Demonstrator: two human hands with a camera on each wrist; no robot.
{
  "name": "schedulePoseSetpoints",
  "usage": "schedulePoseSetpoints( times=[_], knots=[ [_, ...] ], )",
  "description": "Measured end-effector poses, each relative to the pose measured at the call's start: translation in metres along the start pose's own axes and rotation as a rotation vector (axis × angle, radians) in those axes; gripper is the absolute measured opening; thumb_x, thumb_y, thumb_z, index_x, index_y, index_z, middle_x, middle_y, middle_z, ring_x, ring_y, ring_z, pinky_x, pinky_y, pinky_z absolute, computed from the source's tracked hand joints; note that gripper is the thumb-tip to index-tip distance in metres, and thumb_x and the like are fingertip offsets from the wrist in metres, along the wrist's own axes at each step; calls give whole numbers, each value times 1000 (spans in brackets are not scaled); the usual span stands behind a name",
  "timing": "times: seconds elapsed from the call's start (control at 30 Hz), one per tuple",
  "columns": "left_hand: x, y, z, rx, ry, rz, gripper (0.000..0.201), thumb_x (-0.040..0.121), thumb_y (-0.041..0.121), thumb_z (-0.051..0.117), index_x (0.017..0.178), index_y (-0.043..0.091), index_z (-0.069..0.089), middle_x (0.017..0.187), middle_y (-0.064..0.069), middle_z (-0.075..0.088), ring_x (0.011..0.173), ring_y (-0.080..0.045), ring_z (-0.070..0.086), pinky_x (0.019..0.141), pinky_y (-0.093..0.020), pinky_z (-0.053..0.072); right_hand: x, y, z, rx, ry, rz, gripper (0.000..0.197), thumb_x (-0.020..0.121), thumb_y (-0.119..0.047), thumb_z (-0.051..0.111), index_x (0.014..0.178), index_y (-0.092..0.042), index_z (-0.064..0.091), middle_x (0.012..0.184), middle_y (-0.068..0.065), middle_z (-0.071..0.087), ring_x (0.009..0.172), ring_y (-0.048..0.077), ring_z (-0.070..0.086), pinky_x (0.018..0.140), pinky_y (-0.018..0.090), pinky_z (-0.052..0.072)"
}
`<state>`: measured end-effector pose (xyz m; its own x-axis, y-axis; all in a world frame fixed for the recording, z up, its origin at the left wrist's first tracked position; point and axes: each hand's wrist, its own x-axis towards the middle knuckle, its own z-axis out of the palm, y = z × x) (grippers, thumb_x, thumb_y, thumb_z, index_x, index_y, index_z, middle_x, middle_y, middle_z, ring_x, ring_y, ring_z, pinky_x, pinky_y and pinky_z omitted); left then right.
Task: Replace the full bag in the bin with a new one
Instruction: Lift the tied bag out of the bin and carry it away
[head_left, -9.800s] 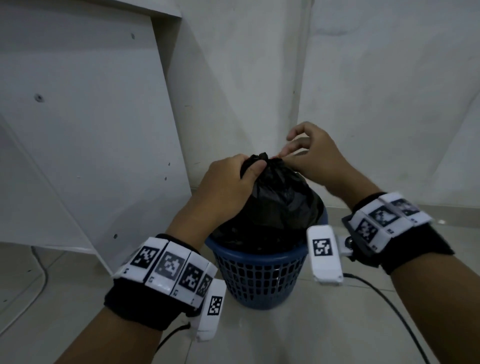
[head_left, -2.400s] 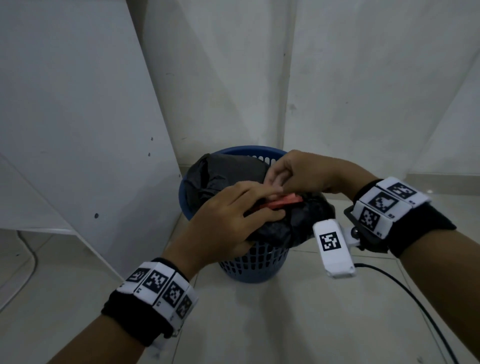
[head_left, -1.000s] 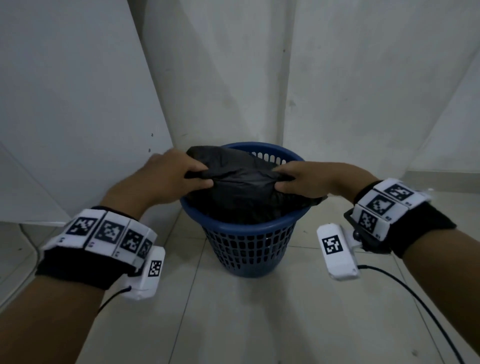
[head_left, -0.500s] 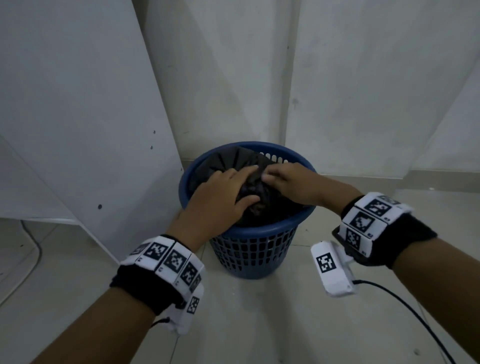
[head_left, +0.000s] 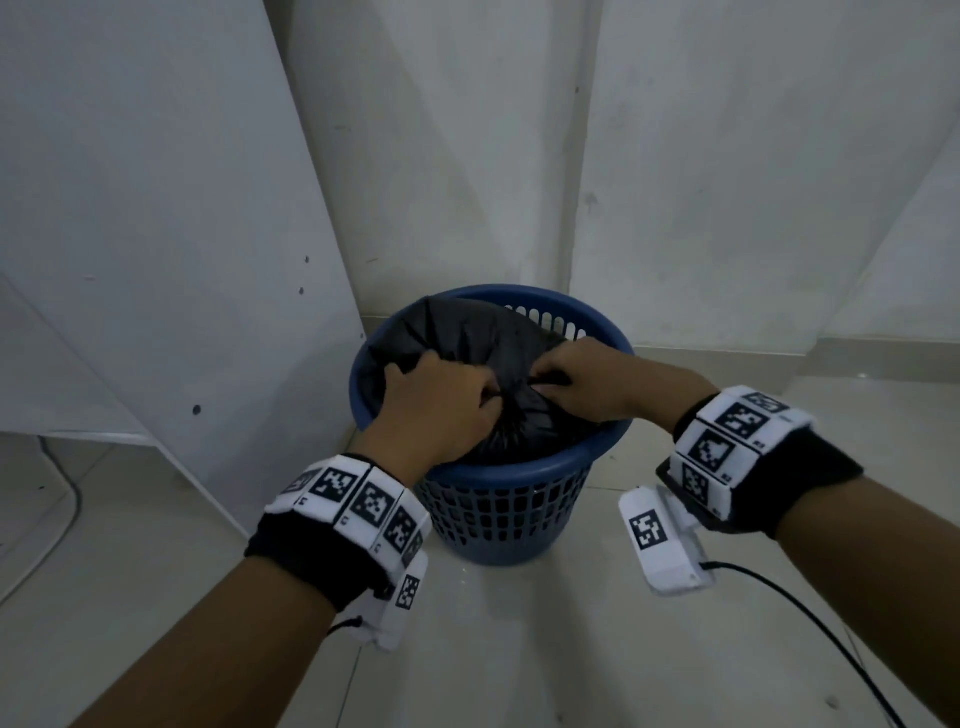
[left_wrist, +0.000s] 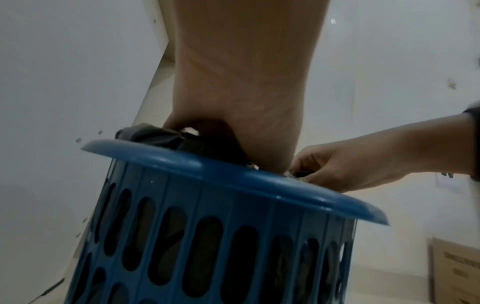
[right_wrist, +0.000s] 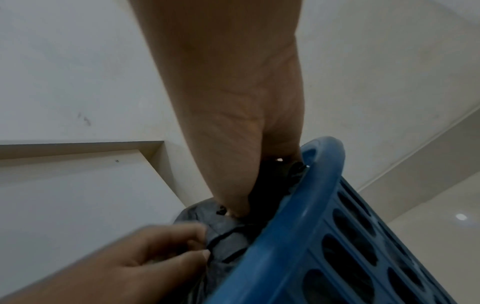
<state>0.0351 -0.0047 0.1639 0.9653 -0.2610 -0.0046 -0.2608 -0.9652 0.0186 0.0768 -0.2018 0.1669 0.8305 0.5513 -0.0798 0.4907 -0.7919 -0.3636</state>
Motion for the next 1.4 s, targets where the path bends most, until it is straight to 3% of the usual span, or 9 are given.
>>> schedulePoseSetpoints(
  times=[0.13, 0.3, 0.43, 0.73, 0.87, 0.97, 1.1, 1.23, 1.4],
  knots=[
    [-3, 10, -9, 119, 465, 71, 37, 87, 57, 43, 100, 39, 72, 116, 8, 60, 115, -28, 45, 100, -54, 33, 0, 3, 6, 4, 197, 35, 18, 97, -19, 55, 85, -7, 60, 80, 3, 56, 75, 23, 53, 70, 28, 36],
    [9, 26, -1, -13, -155, -26, 77, 85, 84, 31, 153, 51, 17, 164, 0, 17, 146, -41, 15, 112, -72, 15, 8, 10, 9, 42, 354, 144, 33, 93, -22, 61, 72, 2, 64, 69, 11, 64, 65, 23, 56, 62, 31, 43],
    [25, 24, 8, -65, -249, -46, 80, 86, 83, 29, 153, 54, -5, 167, 2, 0, 150, -41, 3, 111, -75, 10, 7, 7, 8, 208, 188, 132, 40, 100, -22, 52, 64, -4, 55, 58, 8, 52, 50, 13, 40, 50, 22, 33],
    [36, 18, 17, -144, -279, 42, 96, 75, 88, 45, 152, 51, 0, 162, 0, 8, 140, -43, 24, 107, -62, 36, -3, 8, 20, 10, 166, 23, 17, 94, -21, 64, 80, -16, 73, 74, -2, 65, 59, 6, 48, 69, 26, 43],
    [40, 21, 23, -135, -155, -6, 103, 81, 76, 56, 157, 30, 5, 158, -12, 27, 132, -44, 39, 103, -55, 43, -4, 11, 5, 72, 87, 66, 30, 99, -13, 53, 75, 1, 63, 76, 11, 66, 67, 20, 54, 73, 32, 44],
    [42, 17, 15, -232, -151, -77, 104, 78, 73, 64, 153, 17, 19, 152, -19, 33, 129, -43, 45, 103, -52, 46, -15, 26, -10, 101, 387, 185, 22, 99, -8, 52, 103, -4, 73, 99, 5, 73, 92, 18, 62, 84, 20, 41],
    [35, 9, 0, 6, -123, -41, 89, 78, 81, 54, 149, 30, 36, 160, -16, 14, 144, -46, 10, 116, -57, 26, -29, 47, 2, 76, 683, 501, 34, 100, -24, 49, 122, -1, 58, 122, 21, 55, 110, 38, 55, 97, 41, 41],
    [36, 6, 3, -23, -164, -24, 87, 82, 78, 51, 154, 40, 21, 150, -15, 42, 130, -41, 45, 106, -55, 42, -33, 36, 18, 724, 342, 687, 46, 105, -44, 30, 123, -4, 44, 107, 24, 63, 75, 34, 69, 49, 38, 58],
    [40, 11, 7, -108, -117, -15, 55, 90, 52, 60, 129, 14, 52, 109, -11, 63, 97, -33, 64, 82, -42, 54, -25, 35, 27, 868, 506, 709, 38, 106, -38, 29, 120, -5, 44, 103, 19, 56, 64, 28, 57, 34, 21, 42]
  ],
)
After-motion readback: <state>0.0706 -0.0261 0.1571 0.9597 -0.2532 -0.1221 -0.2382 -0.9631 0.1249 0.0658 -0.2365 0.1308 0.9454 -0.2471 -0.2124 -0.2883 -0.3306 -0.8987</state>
